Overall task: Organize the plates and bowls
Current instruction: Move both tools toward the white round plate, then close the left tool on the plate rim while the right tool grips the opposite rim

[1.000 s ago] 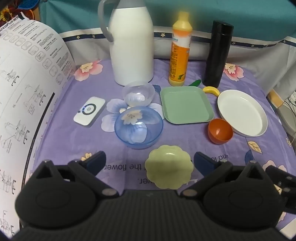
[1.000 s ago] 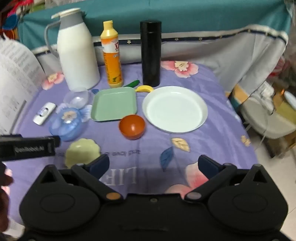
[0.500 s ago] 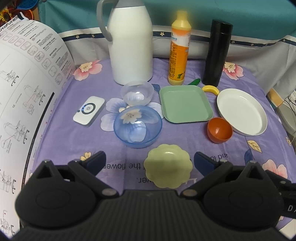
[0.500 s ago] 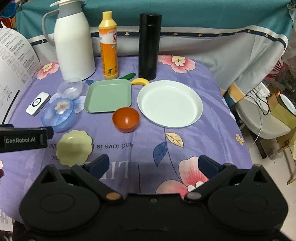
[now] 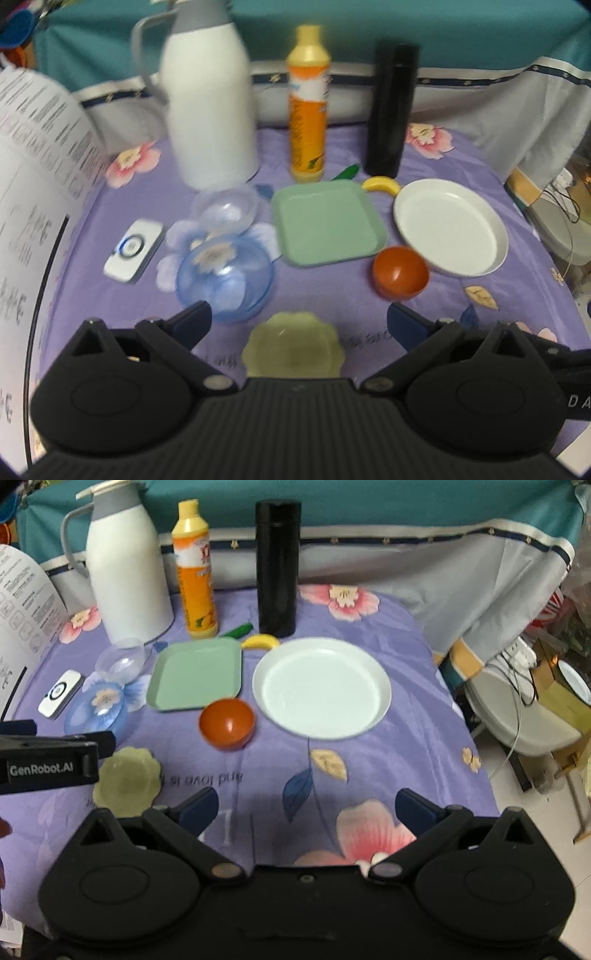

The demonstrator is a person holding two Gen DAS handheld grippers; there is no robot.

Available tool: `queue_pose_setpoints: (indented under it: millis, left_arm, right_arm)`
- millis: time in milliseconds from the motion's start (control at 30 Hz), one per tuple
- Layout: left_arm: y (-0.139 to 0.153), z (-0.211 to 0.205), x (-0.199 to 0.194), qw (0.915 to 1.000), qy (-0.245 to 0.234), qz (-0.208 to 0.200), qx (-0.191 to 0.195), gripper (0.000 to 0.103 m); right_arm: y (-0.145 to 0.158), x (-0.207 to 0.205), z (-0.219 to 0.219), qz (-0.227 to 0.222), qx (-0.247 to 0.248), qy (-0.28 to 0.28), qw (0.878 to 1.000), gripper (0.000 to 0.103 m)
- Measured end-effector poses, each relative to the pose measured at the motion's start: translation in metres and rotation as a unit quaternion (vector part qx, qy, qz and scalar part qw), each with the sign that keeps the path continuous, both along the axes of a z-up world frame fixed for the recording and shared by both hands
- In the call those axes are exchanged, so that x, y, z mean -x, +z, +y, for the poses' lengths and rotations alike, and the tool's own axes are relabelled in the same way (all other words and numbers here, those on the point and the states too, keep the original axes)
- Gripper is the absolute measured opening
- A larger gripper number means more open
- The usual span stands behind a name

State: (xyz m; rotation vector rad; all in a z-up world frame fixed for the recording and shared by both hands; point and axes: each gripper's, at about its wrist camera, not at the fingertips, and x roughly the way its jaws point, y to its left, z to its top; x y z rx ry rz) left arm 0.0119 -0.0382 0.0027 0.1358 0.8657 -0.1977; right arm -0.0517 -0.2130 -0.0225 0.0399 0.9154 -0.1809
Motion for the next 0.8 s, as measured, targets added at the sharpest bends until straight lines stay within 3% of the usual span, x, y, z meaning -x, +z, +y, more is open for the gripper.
queue_pose_setpoints:
  millis: [167, 300, 400, 533, 667, 800]
  left_arm:
    - [0.000, -0.018, -0.009, 0.9998, -0.014, -0.011, -0.009, 0.103]
    - [-0.002, -0.026, -0.015, 0.9995, -0.028, -0.007, -0.009, 0.103]
    - [-0.006, -0.028, -0.021, 0.9997, -0.025, -0.003, -0.003, 0.103]
    - [-0.011, -0.032, -0.032, 0.9998, -0.018, 0.001, -0.008, 0.103]
    - [-0.013, -0.041, -0.047, 0.9995, -0.014, -0.004, -0.028, 0.103]
    - [-0.015, -0.055, -0.068, 0.9991, -0.031, -0.004, -0.028, 0.103]
  right_arm:
    - [-0.003, -0.014, -0.015, 0.009, 0.015, -0.012, 1.000, 0.103]
    - [-0.007, -0.024, -0.030, 0.016, -0.015, -0.018, 1.000, 0.103]
    - [-0.013, -0.035, -0.043, 0.038, -0.026, -0.029, 0.999, 0.103]
    - [-0.024, -0.057, -0.055, 0.080, -0.003, -0.031, 0.996, 0.103]
    - [-0.026, -0.067, -0.074, 0.054, -0.027, -0.028, 0.998, 0.103]
    - [-0.023, -0.077, -0.098, -0.012, -0.041, -0.016, 0.999, 0.103]
